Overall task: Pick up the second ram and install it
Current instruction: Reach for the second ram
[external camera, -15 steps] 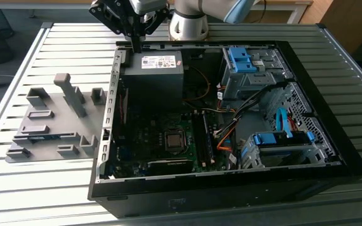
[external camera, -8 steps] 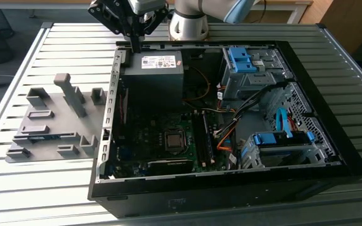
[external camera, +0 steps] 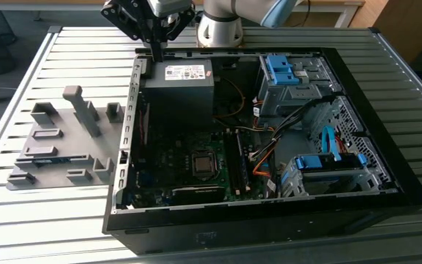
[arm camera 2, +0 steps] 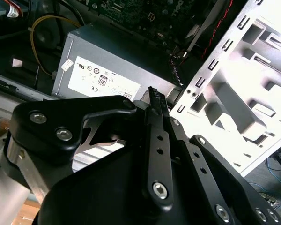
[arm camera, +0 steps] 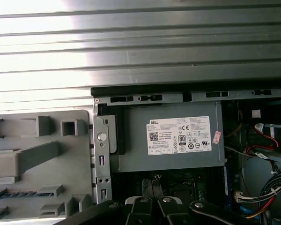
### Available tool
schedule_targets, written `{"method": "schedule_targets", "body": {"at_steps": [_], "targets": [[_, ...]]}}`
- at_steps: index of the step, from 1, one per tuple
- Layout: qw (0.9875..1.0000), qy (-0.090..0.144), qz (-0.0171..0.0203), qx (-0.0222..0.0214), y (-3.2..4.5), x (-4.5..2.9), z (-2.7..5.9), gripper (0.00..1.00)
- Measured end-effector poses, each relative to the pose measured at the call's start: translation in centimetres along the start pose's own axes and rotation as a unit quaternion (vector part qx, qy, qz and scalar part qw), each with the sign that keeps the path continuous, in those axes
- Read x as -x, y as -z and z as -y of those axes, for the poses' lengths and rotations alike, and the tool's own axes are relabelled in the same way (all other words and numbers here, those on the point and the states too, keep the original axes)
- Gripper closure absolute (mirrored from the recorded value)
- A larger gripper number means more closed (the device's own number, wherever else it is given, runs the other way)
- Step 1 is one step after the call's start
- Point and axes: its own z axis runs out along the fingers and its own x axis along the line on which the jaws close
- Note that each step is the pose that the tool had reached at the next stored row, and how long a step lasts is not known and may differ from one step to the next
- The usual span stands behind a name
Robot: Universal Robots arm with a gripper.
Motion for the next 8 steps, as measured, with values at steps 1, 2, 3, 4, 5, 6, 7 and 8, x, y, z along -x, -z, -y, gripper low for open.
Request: {"method": "schedule_targets", "body": {"at_steps": [1,2,3,4,5,6,7,8], "targets": [[1.0000,0.000,0.0000,0.0000,0.00,-0.02,0.00,0.89],[1.0000,0.000,0.0000,0.0000,0.00,-0.04,0.00,0.89],[1.0000,0.000,0.0000,0.0000,0.00,-0.13,0.01,0.89],[1.0000,0.000,0.0000,0.0000,0.00,-0.20,0.01,0.89],[1.0000,0.000,0.0000,0.0000,0.01,-0.22,0.02,0.89],[1.0000,0.000,0.0000,0.0000,0.01,-0.24,0.02,0.89],[1.0000,0.000,0.0000,0.0000,0.01,-0.30,0.02,0.89],[1.0000,0.000,0.0000,0.0000,0.01,-0.33,0.02,0.89]]}}
